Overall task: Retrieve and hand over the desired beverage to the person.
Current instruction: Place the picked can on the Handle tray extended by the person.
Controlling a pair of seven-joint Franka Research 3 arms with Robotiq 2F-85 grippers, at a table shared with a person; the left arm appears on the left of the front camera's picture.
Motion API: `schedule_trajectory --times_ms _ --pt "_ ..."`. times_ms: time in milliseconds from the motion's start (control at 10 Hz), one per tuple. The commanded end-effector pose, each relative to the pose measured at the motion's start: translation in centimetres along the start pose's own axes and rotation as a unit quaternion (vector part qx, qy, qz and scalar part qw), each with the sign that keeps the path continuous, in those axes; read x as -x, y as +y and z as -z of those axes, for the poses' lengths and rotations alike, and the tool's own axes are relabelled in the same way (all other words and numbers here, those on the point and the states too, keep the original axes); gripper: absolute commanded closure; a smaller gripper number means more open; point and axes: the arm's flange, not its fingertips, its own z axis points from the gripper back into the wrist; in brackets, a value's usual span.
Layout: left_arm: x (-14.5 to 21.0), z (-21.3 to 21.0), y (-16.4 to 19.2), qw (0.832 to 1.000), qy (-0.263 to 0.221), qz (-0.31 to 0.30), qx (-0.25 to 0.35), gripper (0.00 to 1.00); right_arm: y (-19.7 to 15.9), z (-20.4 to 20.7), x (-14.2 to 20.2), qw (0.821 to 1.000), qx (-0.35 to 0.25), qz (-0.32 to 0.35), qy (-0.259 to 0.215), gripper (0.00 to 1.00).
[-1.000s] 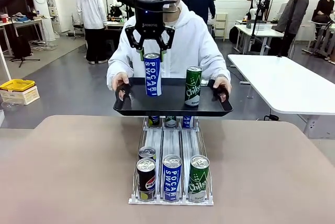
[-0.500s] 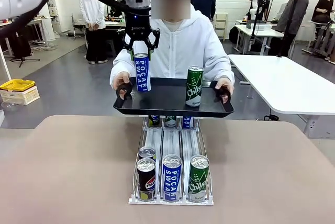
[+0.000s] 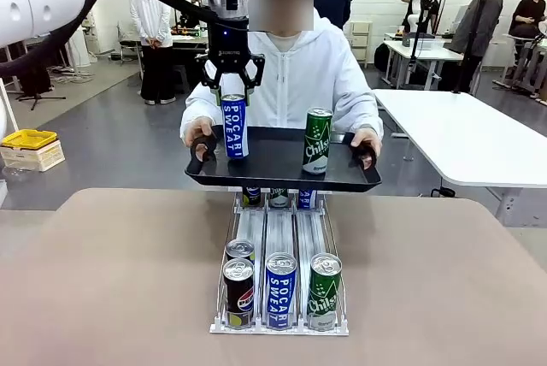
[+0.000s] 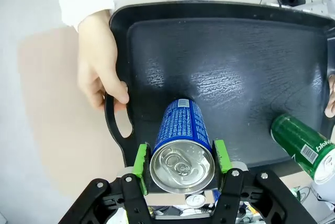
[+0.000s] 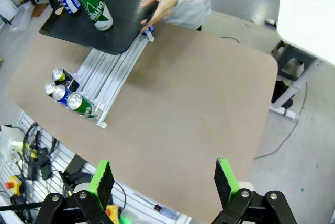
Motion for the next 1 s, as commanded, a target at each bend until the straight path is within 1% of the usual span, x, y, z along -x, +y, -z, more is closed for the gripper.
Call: schedule_trajectory --times_ms 0,300,600,700,800,900 --pt "-1.5 -0.9 -1.0 1.0 0.02 0.009 -0.01 0.42 -0.1 0.2 -0.1 1.0 0.003 0.003 0.0 0.0" --pt "-1.2 1.0 -1.4 0.999 0.039 0.021 -0.024 0.42 -0.1 0.2 -0.1 1.0 0.003 0.003 0.0 0.0" --pt "-0.9 1.4 -1.4 0.998 0.04 0.027 -0.028 0.42 -0.1 0.2 -0.1 1.0 0.003 0.003 0.0 0.0" --pt "-0.8 1.4 -1.4 0.998 0.038 0.031 -0.026 0.36 -0.1 0.2 -0.1 1.0 0.003 0.003 0.0 0.0" --pt "-0.7 1.3 -1.4 0.999 0.036 0.034 -0.022 0.0 -0.1 0.2 -0.1 1.0 0.003 0.003 0.0 0.0" --pt "-0.7 1.3 -1.4 0.998 0.036 0.035 -0.021 0.0 -0.1 0.2 -0.1 1.0 0.003 0.003 0.0 0.0"
